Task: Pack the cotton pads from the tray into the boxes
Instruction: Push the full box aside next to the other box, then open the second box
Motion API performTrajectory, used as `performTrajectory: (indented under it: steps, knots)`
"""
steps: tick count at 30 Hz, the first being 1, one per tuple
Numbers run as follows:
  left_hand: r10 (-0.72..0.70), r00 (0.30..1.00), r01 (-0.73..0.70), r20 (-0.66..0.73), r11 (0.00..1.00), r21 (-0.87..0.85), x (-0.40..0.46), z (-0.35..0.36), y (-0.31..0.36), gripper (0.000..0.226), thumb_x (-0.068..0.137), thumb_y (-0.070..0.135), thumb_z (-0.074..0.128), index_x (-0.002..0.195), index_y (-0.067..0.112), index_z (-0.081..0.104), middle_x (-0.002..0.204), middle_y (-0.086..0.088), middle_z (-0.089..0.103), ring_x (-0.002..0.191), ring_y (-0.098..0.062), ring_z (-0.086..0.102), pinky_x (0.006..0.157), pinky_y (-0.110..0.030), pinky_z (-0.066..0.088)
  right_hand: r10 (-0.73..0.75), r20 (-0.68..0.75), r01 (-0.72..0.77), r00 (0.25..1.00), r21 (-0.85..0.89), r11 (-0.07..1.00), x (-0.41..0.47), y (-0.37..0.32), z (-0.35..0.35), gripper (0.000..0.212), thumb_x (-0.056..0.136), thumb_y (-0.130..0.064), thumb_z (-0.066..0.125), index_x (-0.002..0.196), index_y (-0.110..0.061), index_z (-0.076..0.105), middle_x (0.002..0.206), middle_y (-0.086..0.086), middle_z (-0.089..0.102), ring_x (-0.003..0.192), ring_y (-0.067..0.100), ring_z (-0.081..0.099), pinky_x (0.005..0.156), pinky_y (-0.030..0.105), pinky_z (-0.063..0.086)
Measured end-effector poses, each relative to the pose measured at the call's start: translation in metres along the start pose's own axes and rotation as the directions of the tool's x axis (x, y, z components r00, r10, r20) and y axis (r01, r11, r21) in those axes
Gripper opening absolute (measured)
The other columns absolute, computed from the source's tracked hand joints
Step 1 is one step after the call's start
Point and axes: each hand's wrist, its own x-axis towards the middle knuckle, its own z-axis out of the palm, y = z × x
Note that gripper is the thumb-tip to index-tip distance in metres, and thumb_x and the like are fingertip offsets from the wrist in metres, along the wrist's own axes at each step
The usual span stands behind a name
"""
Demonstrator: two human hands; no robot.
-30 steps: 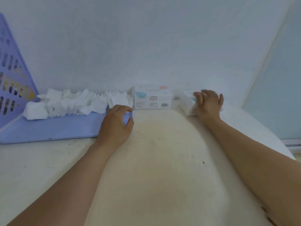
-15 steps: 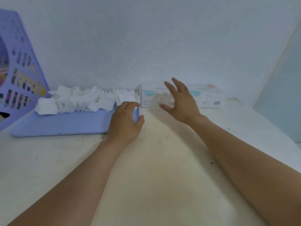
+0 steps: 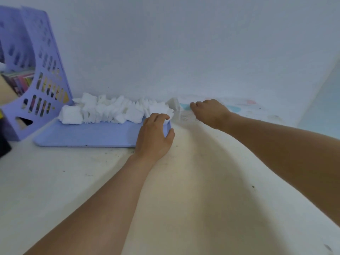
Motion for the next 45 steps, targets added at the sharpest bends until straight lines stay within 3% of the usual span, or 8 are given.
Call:
performTrajectory:
  steps: [8,11,15,21,30,36,42,45]
  knots:
    - [-0.102,0.993,0.107,0.053,0.989,-0.099,-0.001,0.001,0.009,0.071,0.089,0.043,0.070,0.148,0.019,0.041,0.149,0.001,0.049,0.135,-0.017,0.045,0.108,-0.031,0.040,-0.018,-0.208,0.014,0.978,-0.020,1.000,-0.059,-0.036,-0.035,0.026,0.064,-0.006,0.075,0.086,-0.008,0.062,0.060,0.002,0.053,0.049,0.021,0.049,0.044,0.026,0.022]
    - [-0.083,0.962,0.130,0.260,0.977,-0.171,-0.003,0.005,0.014,0.095,0.077,0.060,0.072,0.155,0.034,0.025,0.157,0.012,0.038,0.142,-0.011,0.039,0.114,-0.035,0.038,0.057,-0.042,-0.043,0.998,0.286,0.957,-0.092,-0.035,-0.056,0.045,0.090,-0.038,0.065,0.129,-0.017,0.054,0.118,0.007,0.064,0.106,0.030,0.062,0.070,0.039,0.052]
    - [-0.066,0.931,0.140,0.359,0.973,-0.184,-0.006,0.006,0.014,0.099,0.064,0.072,0.066,0.149,0.046,0.024,0.142,0.016,0.054,0.127,-0.009,0.054,0.100,-0.041,0.053,-0.032,0.179,-0.049,0.983,0.427,0.903,-0.103,-0.006,-0.057,0.071,0.100,-0.050,0.051,0.158,-0.021,0.021,0.162,0.004,0.027,0.146,0.027,0.031,0.113,0.043,0.038]
    - [-0.027,0.962,0.103,0.271,0.957,-0.272,-0.007,0.003,0.019,0.094,0.076,0.043,0.084,0.151,0.034,0.029,0.131,0.021,0.048,0.109,-0.008,0.061,0.092,-0.038,0.056,-0.086,-0.096,0.117,0.992,0.381,0.917,-0.110,0.003,-0.030,0.053,0.106,-0.040,0.036,0.148,-0.009,0.044,0.145,0.009,0.055,0.127,0.031,0.057,0.098,0.043,0.052]
    - [0.040,0.942,0.046,0.334,0.969,-0.244,-0.011,0.000,0.022,0.125,0.058,0.056,0.091,0.156,0.039,0.016,0.152,0.024,0.034,0.115,-0.006,0.052,0.097,-0.032,0.049,0.094,-0.359,0.136,0.928,0.565,0.814,-0.104,0.040,-0.064,0.049,0.100,-0.052,0.041,0.126,-0.018,0.066,0.095,0.007,0.077,0.079,0.029,0.071,0.075,0.037,0.057]
    - [0.139,0.940,-0.084,0.311,0.980,-0.182,-0.009,0.001,0.023,0.047,0.064,0.050,0.090,0.098,0.027,0.067,0.140,0.019,0.042,0.110,-0.006,0.057,0.087,-0.029,0.053,0.642,-0.077,-0.430,0.763,0.681,0.593,-0.063,0.070,-0.050,0.030,0.093,-0.039,0.067,0.115,-0.020,0.067,0.116,0.006,0.066,0.112,0.030,0.060,0.094,0.038,0.046]
    - [0.168,0.965,-0.094,0.201,0.939,-0.332,-0.012,-0.001,0.034,0.033,0.065,0.034,0.094,0.082,0.023,0.068,0.111,0.013,0.060,0.074,-0.011,0.062,0.071,-0.030,0.057,0.228,0.216,-0.311,0.949,0.754,0.578,-0.094,-0.035,-0.062,0.064,0.097,-0.068,0.038,0.062,-0.016,0.052,0.056,-0.005,0.049,0.053,0.016,0.044,0.058,0.033,0.039]
    - [0.160,0.965,-0.056,0.205,0.897,-0.438,-0.017,-0.005,0.040,0.035,0.070,0.026,0.090,0.097,0.019,0.069,0.102,0.009,0.068,0.081,-0.011,0.068,0.076,-0.029,0.059,0.268,0.176,-0.313,0.947,0.680,0.663,-0.101,-0.036,-0.044,0.078,0.095,-0.075,0.021,0.059,-0.010,0.048,0.054,0.000,0.055,0.052,0.020,0.051,0.058,0.034,0.044]
